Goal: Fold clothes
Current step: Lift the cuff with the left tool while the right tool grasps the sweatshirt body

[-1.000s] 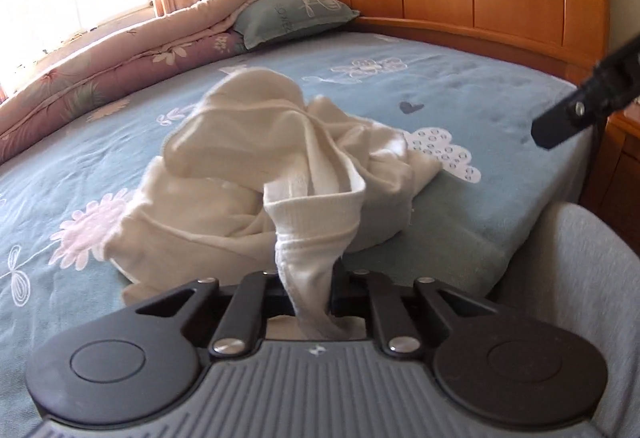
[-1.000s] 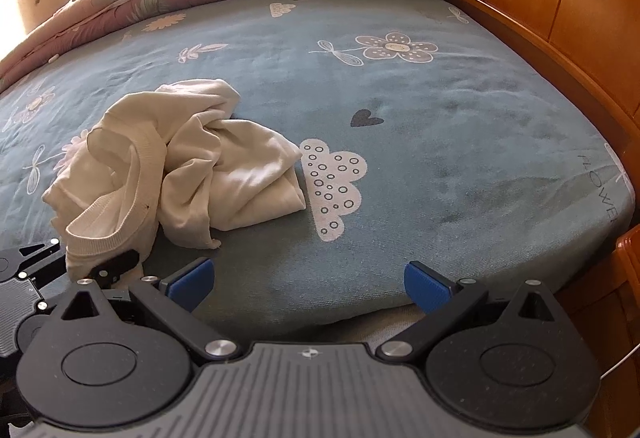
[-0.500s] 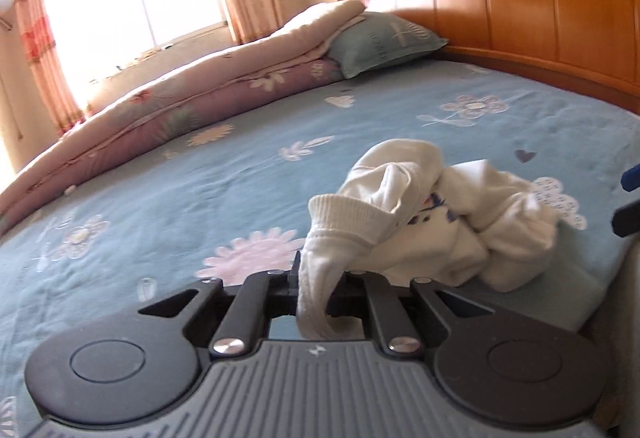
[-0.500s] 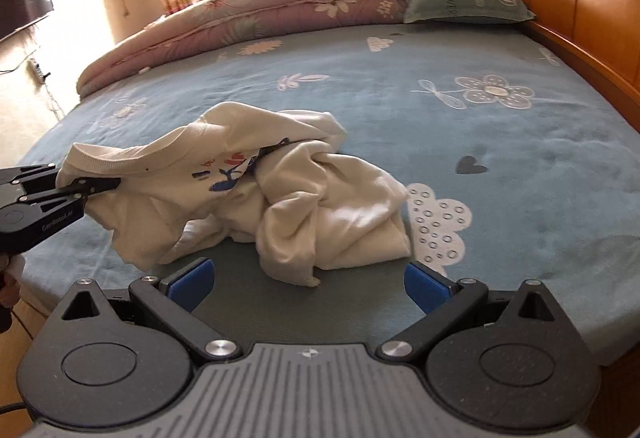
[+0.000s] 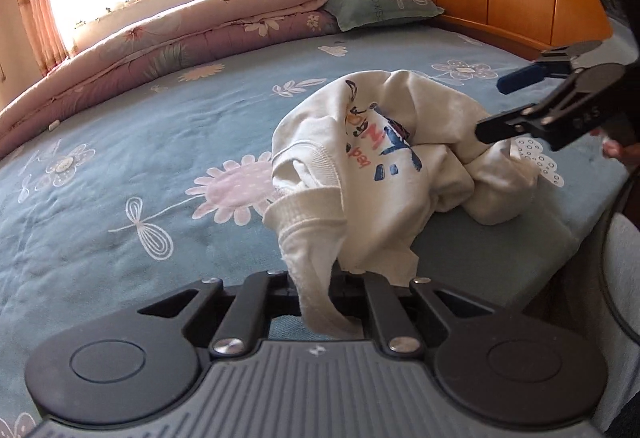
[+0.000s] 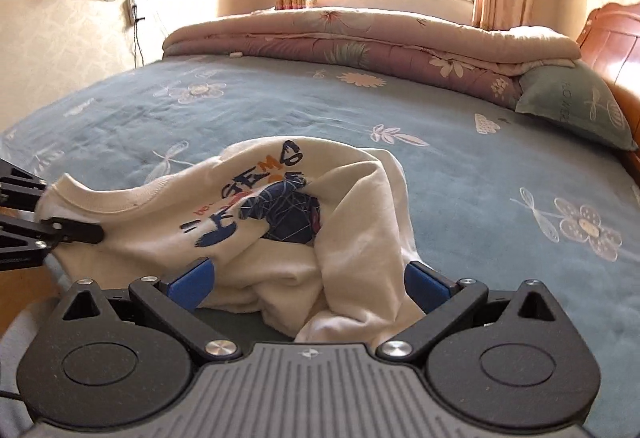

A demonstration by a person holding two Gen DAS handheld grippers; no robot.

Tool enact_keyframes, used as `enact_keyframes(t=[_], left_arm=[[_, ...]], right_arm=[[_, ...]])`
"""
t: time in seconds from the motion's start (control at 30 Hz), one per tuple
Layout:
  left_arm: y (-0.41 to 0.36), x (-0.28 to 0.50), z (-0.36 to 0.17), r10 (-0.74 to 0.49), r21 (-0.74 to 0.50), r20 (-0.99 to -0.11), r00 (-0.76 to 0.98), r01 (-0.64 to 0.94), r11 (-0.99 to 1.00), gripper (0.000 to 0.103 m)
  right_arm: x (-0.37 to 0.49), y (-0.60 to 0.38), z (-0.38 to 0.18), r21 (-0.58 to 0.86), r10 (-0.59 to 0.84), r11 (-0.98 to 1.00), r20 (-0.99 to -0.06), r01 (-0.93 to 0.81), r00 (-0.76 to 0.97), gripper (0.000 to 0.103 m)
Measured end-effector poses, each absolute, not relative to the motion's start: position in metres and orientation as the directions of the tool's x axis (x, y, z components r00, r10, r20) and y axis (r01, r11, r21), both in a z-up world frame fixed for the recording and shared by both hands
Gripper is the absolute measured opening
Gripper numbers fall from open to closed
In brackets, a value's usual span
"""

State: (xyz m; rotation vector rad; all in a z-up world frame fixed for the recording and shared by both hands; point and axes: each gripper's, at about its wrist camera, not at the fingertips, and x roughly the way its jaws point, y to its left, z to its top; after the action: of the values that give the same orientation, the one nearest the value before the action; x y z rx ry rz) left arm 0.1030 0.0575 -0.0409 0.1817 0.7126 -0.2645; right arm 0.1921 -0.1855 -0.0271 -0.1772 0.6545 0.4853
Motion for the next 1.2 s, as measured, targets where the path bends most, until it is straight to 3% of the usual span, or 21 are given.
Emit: enact_keyframes(t=[0.23,0.37,0.57,0.77,1.0,1.2], left_arm=[[0.051,0.097,-0.047,-0.256,-0.001,-0.695,0.671,0.355,0.935,0.007],[0.033,0.088,-0.055,-0.324,-0.017,-0.728,0.604,0.457,0.889,0.007],[0.02,0.088,-0.067,-0.354,-0.034,-0.768,0.533,0.518,0.855,0.007],[0.023,0.085,-0.062,-0.368,-0.052,-0.771,0.52,0.523,0.851,0.007],[0.042,0.089,-0.064,-0.337,-0.054,-0.786,0.519,0.485,0.873,0.007],[0.069,0.109,-0.06,-0.265,-0.015,-0.791,0.552,0.416,0.909,0.007]], right_arm=[[0.248,-0.158,-0.029,-0.14,0.364,0.822,-0.616,-0.552,0.699,0.103],[0.268,-0.155,-0.034,-0.072,0.409,0.809,-0.644,-0.583,0.647,0.103],[0.269,-0.149,0.0,-0.042,0.537,0.725,-0.59,-0.687,0.603,0.103],[0.323,-0.096,0.0,-0.052,0.492,0.709,-0.677,-0.703,0.547,0.103],[0.329,-0.091,-0.057,-0.042,0.368,0.714,-0.827,-0.698,0.425,0.103],[0.29,-0.157,-0.083,0.141,0.435,0.799,-0.807,-0.585,0.399,0.103]])
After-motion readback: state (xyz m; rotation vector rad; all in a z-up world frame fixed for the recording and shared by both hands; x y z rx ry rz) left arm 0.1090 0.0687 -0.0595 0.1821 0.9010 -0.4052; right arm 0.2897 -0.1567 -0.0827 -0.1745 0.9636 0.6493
